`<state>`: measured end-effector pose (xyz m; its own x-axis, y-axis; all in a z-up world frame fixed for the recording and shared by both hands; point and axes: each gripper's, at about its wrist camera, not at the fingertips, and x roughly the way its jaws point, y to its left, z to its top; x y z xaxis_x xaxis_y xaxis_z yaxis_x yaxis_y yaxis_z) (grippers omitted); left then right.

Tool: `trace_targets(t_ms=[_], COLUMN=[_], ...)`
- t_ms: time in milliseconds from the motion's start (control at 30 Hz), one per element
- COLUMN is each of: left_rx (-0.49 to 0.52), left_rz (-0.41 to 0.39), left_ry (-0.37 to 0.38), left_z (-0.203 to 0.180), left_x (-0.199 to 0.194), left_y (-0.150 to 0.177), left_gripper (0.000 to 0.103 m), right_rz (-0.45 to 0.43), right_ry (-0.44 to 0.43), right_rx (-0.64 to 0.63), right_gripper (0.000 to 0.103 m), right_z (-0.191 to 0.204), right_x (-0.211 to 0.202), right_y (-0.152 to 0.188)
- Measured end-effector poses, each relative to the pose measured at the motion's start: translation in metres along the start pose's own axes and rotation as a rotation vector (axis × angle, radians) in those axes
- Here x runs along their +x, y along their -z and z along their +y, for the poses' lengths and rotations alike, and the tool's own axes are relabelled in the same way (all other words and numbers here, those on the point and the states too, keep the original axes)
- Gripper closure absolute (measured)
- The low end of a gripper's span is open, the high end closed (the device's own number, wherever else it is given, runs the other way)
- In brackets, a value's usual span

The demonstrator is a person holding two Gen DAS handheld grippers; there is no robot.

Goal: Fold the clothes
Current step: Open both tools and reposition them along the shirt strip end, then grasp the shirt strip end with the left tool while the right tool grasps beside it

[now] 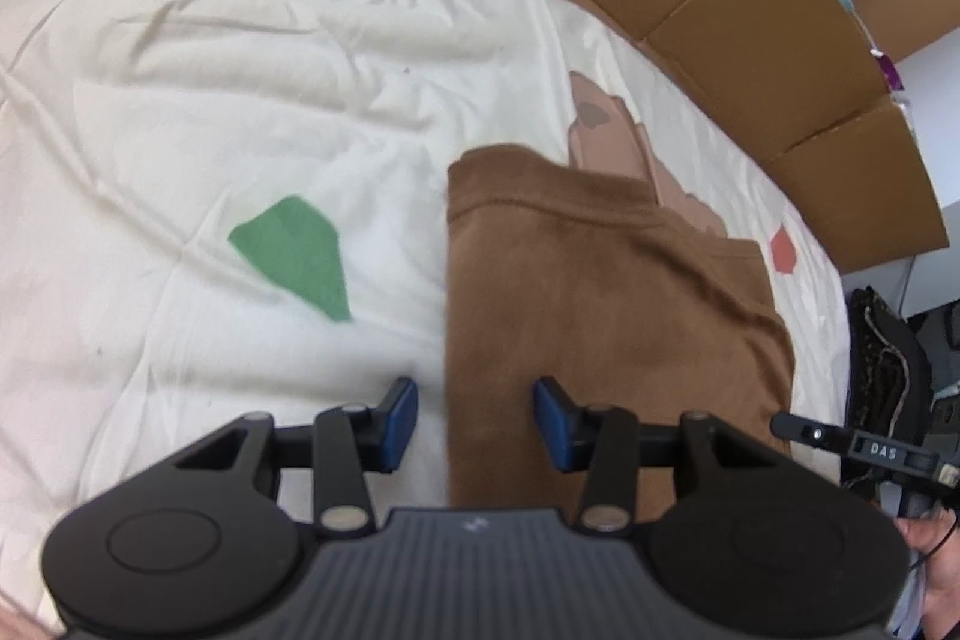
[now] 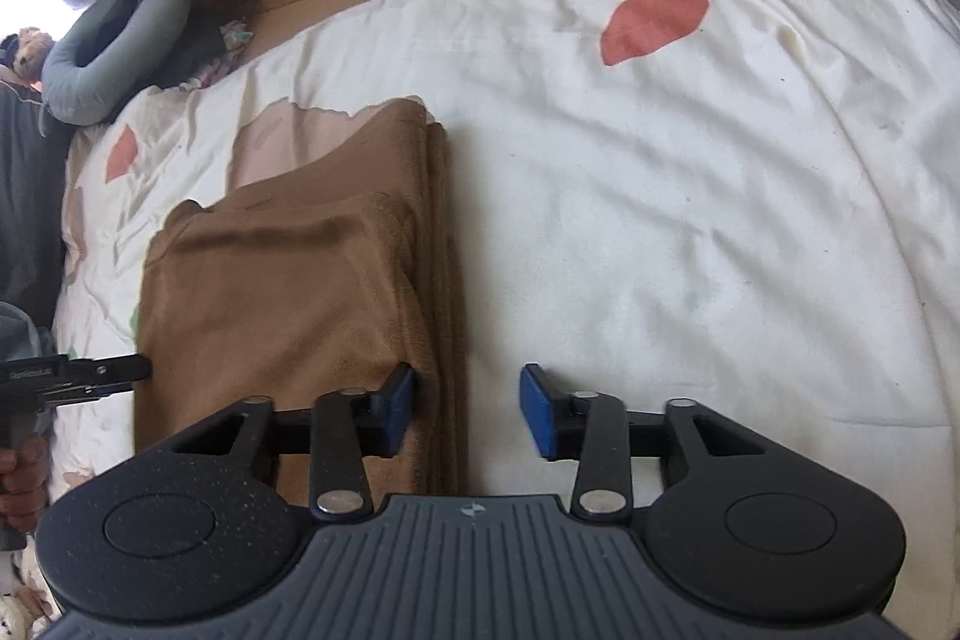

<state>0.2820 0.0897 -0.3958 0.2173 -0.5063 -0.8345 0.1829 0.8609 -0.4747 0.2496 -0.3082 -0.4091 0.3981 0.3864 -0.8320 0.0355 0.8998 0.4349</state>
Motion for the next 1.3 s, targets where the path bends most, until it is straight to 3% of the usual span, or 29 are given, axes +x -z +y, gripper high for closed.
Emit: trace_targets(t_ms=[300,433,567,700,967,1033,1067,1100,1167,1300], left_rx=[0.01,-0.003,-0.025,-0.095,-0.101,-0.094,-0.084,-0.072,-0.053,-0.035], left_rz=[-0.081,-0.116,-0.116,-0.09,-0.092,-0.102,-0.113,-0.128,-0.155,-0.171], left_ry=[0.013,0.016,0.031,0.055,0.096,0.097,0.099,0.103,0.111,0.127], left_z=[-0.002,0.001,0.005,0.015,0.021,0.021,0.02,0.018,0.015,0.013], left_x=[0.003,0.006,0.013,0.022,0.029,0.028,0.027,0.024,0.019,0.012], left_y=[-0.03,-0.04,-0.045,-0.047,-0.053,-0.052,-0.051,-0.05,-0.047,-0.043], left_gripper=[0.066,0.077,0.077,0.07,0.07,0.074,0.075,0.077,0.079,0.078], right_rz=[-0.024,-0.026,-0.023,-0.006,0.042,0.055,0.058,0.058,0.051,0.029], right_ry=[-0.033,-0.031,-0.033,-0.048,-0.1,-0.108,-0.108,-0.109,-0.104,-0.067], right_rx=[-0.018,-0.013,0.005,0.031,0.086,0.087,0.083,0.082,0.063,-0.017], right_gripper=[0.063,0.064,0.064,0.063,0.063,0.063,0.065,0.076,0.084,0.086], right_z=[0.01,0.01,0.007,0.003,-0.005,-0.004,-0.004,-0.003,0.003,0.019], right_x=[-0.001,0.006,0.012,0.019,0.033,0.035,0.036,0.035,0.033,0.024], right_y=[-0.015,-0.02,-0.022,-0.025,-0.028,-0.03,-0.031,-0.031,-0.032,-0.032])
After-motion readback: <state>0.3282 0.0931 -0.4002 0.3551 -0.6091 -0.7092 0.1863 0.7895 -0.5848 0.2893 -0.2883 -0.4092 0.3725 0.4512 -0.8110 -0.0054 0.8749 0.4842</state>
